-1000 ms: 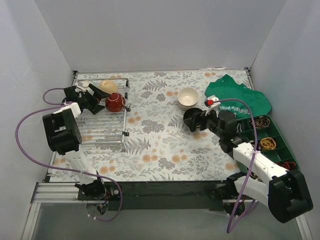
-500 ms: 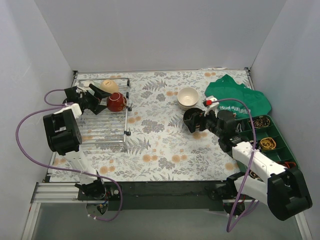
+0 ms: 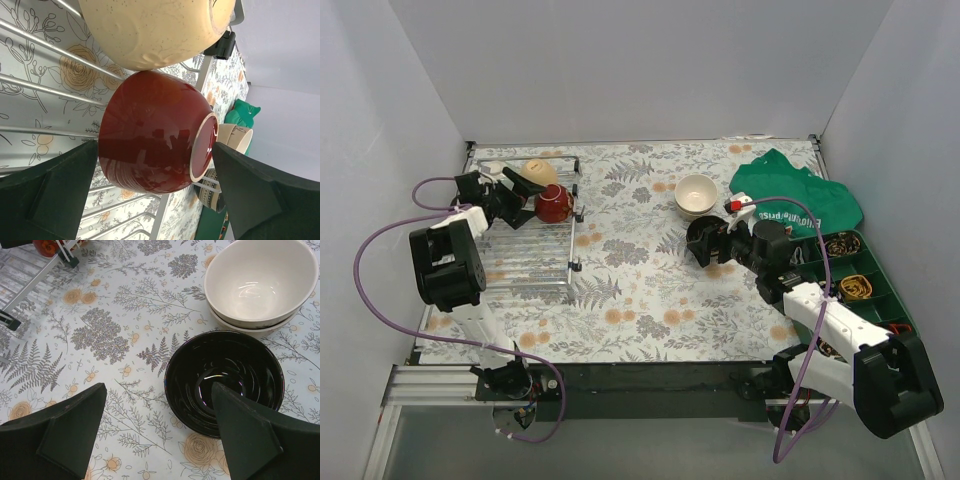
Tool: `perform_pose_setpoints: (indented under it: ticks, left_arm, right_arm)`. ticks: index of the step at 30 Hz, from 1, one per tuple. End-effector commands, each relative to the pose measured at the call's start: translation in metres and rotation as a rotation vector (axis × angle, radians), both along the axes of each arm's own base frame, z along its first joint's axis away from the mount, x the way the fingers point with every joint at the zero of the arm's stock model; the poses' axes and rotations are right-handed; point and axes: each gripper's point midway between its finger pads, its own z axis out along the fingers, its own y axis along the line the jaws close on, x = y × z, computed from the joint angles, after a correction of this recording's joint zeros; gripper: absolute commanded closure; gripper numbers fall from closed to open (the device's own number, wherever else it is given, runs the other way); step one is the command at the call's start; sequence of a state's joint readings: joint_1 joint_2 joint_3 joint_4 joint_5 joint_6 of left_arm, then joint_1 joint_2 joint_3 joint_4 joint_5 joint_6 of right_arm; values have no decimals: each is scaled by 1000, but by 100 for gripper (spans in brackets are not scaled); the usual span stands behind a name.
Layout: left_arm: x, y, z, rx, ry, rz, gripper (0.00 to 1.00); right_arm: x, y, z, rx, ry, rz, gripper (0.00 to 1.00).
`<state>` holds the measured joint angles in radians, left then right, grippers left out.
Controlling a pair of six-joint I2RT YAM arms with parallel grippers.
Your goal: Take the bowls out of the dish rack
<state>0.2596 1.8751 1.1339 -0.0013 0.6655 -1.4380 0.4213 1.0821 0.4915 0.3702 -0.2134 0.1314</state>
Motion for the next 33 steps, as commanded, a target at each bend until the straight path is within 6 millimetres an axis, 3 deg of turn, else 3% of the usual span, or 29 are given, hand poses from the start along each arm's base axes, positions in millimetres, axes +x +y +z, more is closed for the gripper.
perform_pose_setpoints:
  ticks: [1,8,13,19,23,26,33]
  left_arm:
    - [-17,-7,-23,15,121,10,2]
    - [-18,-15,-35,28,153,-11,2]
    - [-18,-14,-30,41,143,-3,14]
    - [-19,-10,-11,70,98,16,42]
    - [-17,-6,10,103,41,30,55]
    - [-18,-2,25,139,2,49,63]
    - [-20,12,54,252,-73,91,68]
  right_arm:
    - [5,6,21,29,-70,18,6]
    - [4,6,21,30,-70,20,6]
    - [4,6,22,32,-74,20,6]
    - [2,7,24,35,-78,32,7]
    - [1,9,26,39,-82,41,7]
    - [0,10,28,42,-86,52,7]
    - [-3,15,32,49,-79,87,8]
